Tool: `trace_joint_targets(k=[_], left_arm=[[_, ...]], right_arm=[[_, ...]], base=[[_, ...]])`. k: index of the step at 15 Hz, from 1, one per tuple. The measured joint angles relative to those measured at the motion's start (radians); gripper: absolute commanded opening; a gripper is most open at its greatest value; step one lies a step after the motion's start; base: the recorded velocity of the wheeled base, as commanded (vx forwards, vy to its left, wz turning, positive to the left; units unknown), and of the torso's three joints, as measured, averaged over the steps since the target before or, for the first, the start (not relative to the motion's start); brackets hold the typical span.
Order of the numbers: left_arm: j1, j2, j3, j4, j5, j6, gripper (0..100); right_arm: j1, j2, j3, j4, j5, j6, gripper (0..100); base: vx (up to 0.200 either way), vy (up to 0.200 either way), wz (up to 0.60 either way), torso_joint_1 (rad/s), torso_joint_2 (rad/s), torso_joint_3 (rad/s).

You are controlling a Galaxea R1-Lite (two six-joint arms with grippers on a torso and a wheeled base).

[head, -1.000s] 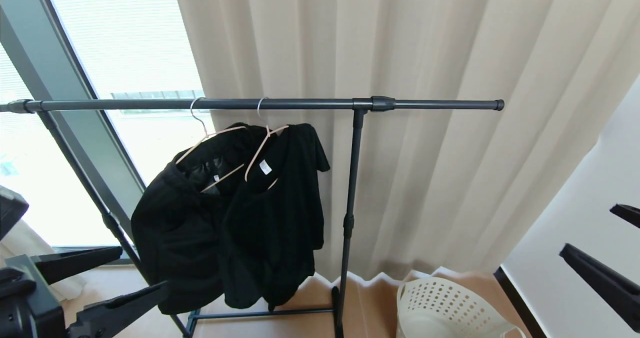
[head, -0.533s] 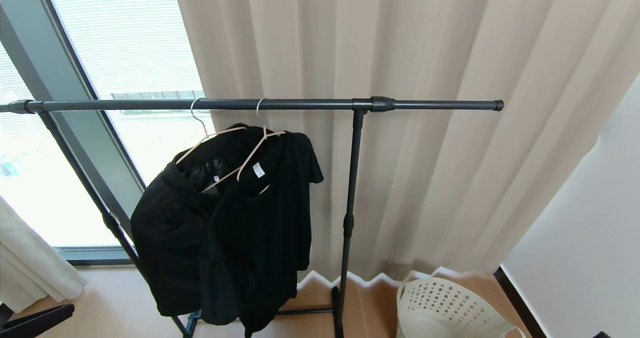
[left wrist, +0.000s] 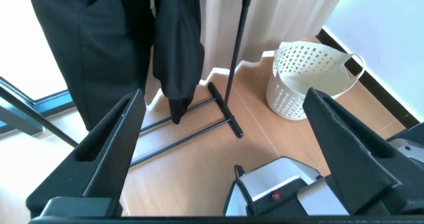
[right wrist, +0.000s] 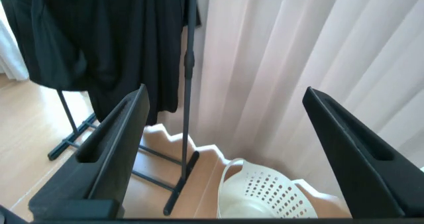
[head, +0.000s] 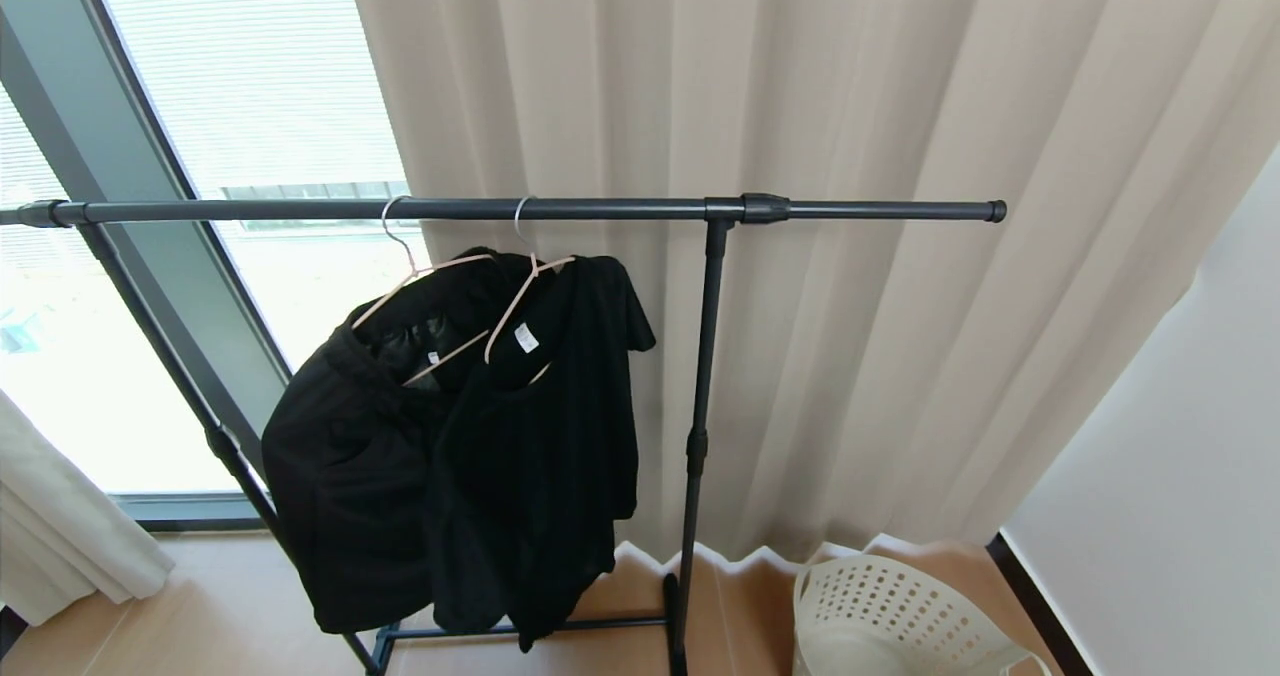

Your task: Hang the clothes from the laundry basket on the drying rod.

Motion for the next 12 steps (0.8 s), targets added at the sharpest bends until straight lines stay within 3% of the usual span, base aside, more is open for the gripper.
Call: trace_joint_targets(k=[4, 7, 10, 12], left_arm=[[0.003, -0.071, 0.052, 0.001, 0.017, -0.035, 100], [0.032, -0.086, 0.058, 0.000, 0.081, -0.036, 100], [0.118, -0.111, 0.064, -0.001, 0.125, -0.014, 100], [0.223, -0.121, 0.073, -0.021, 0.137, 0.062, 100]], right_arm=[[-0.003, -0.053, 0.000, 0.036, -0.004, 0.035, 100], [-0.054, -0.068, 0.000, 0.036, -0.030, 0.043, 100], [-0.126, -0.098, 0.000, 0.037, -0.046, 0.044, 100], [-0.165, -0.115, 0.000, 0.036, -0.052, 0.045, 100]], base=[[0.000, 0.000, 0.00, 0.000, 0.00, 0.000], [0.000, 0.000, 0.00, 0.000, 0.00, 0.000], [0.000, 0.000, 0.00, 0.000, 0.00, 0.000], [0.000, 0.000, 0.00, 0.000, 0.00, 0.000]])
